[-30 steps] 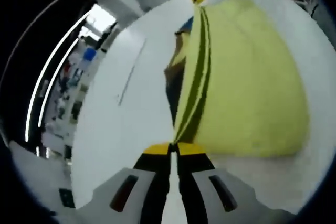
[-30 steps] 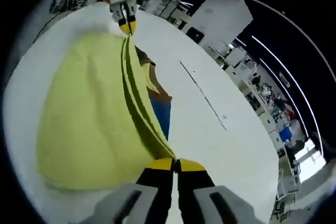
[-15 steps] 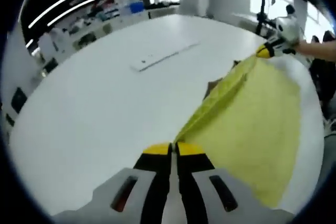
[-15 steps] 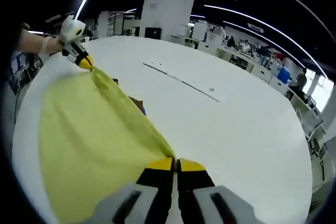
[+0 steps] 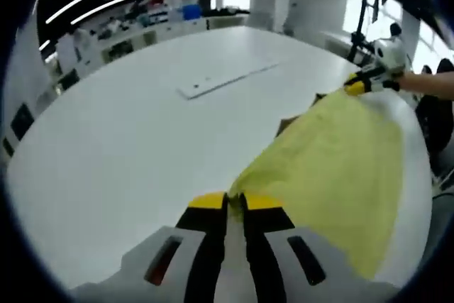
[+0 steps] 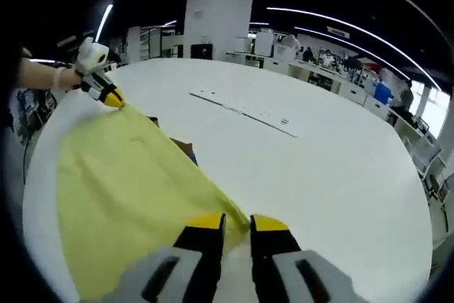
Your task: Fold the garment on the visible template until the final outline fits inside the template.
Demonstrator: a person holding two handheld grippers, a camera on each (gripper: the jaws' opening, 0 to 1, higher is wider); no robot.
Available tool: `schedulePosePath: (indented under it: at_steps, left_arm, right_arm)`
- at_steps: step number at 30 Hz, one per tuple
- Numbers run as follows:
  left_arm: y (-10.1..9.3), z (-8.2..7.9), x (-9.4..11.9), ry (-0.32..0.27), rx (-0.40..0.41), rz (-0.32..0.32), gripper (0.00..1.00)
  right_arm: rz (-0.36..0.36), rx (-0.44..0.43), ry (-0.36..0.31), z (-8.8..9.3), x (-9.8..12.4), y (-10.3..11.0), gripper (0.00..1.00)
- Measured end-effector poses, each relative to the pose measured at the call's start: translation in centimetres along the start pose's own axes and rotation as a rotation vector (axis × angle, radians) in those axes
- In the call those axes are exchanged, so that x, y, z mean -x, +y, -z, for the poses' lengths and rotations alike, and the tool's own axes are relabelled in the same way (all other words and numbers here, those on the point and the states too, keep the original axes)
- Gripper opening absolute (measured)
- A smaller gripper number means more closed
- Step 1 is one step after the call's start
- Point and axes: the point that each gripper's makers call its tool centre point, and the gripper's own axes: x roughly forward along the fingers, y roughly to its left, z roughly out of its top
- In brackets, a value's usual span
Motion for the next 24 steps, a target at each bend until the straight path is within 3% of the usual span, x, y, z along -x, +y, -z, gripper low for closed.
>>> schedulePosePath:
  at_steps: [3, 6, 15, 20, 24]
  left_arm:
    - [-0.2, 0.0, 0.3, -0.011, -0.010, 0.005, 0.22]
    - [-0.6, -0.2, 0.8, -0.041, -0.023, 0.022, 0.32]
    - [-1.8, -0.4, 1.9, -0.083, -0.027, 0.080, 0.57]
    - [-3.0, -0.2, 2.3, -0.095, -0.042, 0.115, 0.81]
    - [-3.9, 0.1, 2.9, -0.096, -0.036, 0.140, 0.88]
  right_arm:
    - [-0.020, -0.009, -0.008, 0.2, 0.3, 0.5, 0.25]
    - [-0.041, -0.047, -0.048, -0.2, 0.6, 0.9, 0.41]
    - [-0.070, -0.114, -0.099, -0.8, 1.8, 1.3, 0.70]
    - [-0.098, -0.165, -0.122, -1.1, 2.3, 1.7, 0.89]
    - [-0.114, -0.164, -0.116, -0.8, 2.7, 2.3, 0.97]
